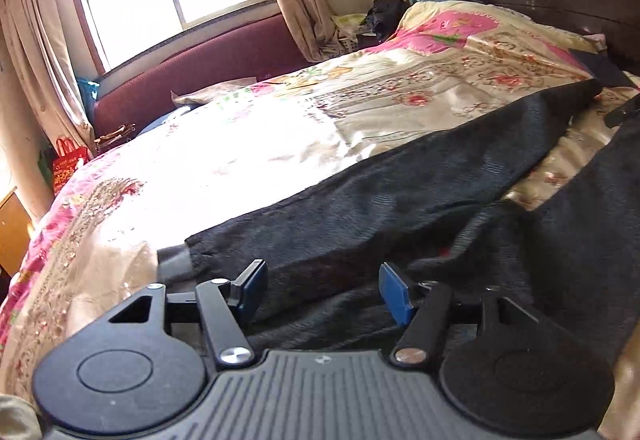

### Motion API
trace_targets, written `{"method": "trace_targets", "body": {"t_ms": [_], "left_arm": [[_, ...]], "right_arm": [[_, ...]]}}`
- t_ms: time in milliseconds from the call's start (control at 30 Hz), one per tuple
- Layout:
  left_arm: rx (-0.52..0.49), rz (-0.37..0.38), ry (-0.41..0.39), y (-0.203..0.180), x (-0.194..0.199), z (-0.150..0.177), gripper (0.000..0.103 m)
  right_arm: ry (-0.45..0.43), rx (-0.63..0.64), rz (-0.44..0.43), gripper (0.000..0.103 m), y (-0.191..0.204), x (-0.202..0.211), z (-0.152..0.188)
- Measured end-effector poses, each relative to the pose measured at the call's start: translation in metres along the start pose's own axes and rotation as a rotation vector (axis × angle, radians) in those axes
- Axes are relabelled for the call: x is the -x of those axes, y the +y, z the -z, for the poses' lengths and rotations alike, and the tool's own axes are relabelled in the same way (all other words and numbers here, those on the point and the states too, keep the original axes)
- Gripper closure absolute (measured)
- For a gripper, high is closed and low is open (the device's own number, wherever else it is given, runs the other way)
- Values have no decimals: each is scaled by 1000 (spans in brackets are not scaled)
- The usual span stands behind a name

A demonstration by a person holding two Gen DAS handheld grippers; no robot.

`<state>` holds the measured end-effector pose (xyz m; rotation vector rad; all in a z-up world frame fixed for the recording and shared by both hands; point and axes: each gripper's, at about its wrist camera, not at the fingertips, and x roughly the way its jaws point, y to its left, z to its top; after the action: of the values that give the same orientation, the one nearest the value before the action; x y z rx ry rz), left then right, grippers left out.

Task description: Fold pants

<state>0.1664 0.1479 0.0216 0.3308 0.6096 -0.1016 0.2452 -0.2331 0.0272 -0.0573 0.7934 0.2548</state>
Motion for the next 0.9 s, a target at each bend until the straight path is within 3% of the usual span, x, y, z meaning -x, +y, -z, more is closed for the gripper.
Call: {"method": "trace_targets", "body": {"t_ms": [167,333,500,633,733,900], "left_arm": [[-49,-4,67,50,-60,-15,26],[-52,13,138,98,-123,-37,27],[-97,74,196,123,-166,-50,27],[-118,139,277,134,-190,-44,27],[-156,127,313,142,-203,-36,26],[-83,166,366,154,-219,-30,21]], "right_arm": [[75,356,-131,72,87,-93,-71],[136,535,-230,72,148,-157,-121],[211,698,-256,66,194,-208,-143],[293,725,-266,63,202,-241,-145],[345,746,-269,58,207,-261,-138],[347,704,-277,59,201,-262,-135]]}}
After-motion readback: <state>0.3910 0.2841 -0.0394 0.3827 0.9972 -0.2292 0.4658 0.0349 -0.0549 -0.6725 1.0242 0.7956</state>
